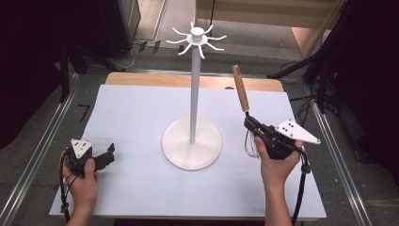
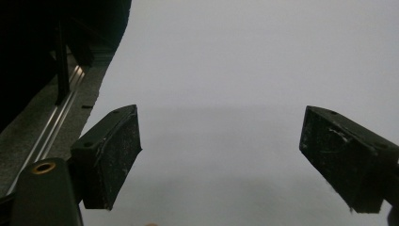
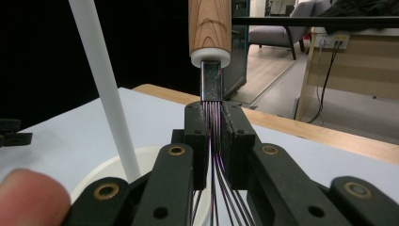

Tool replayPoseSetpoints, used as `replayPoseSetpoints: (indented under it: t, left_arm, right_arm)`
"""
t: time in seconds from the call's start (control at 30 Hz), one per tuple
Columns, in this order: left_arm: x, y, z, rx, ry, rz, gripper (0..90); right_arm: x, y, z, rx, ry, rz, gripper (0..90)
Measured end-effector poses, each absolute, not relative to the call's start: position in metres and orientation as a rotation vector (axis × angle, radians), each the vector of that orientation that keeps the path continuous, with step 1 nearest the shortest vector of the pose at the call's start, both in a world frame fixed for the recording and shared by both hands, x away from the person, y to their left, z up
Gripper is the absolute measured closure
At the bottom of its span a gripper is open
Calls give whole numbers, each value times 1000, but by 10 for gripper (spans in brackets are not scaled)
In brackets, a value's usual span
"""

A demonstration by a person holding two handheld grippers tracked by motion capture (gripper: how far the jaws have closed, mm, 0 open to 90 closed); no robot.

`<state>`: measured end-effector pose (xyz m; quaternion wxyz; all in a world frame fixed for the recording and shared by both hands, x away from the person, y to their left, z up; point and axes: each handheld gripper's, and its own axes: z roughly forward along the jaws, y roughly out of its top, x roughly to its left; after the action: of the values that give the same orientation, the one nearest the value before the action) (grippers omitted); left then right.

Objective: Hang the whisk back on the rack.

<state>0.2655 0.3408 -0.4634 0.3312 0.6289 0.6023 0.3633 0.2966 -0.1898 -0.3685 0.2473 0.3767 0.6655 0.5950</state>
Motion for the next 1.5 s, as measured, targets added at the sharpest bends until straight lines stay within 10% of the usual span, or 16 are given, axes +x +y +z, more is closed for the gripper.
replayPoseSetpoints:
  t: [1.5]
  left_arm:
    - [266, 340, -464, 1643, 1576, 949, 140]
  right_arm:
    - [272, -175, -332, 822, 1677, 1747, 840]
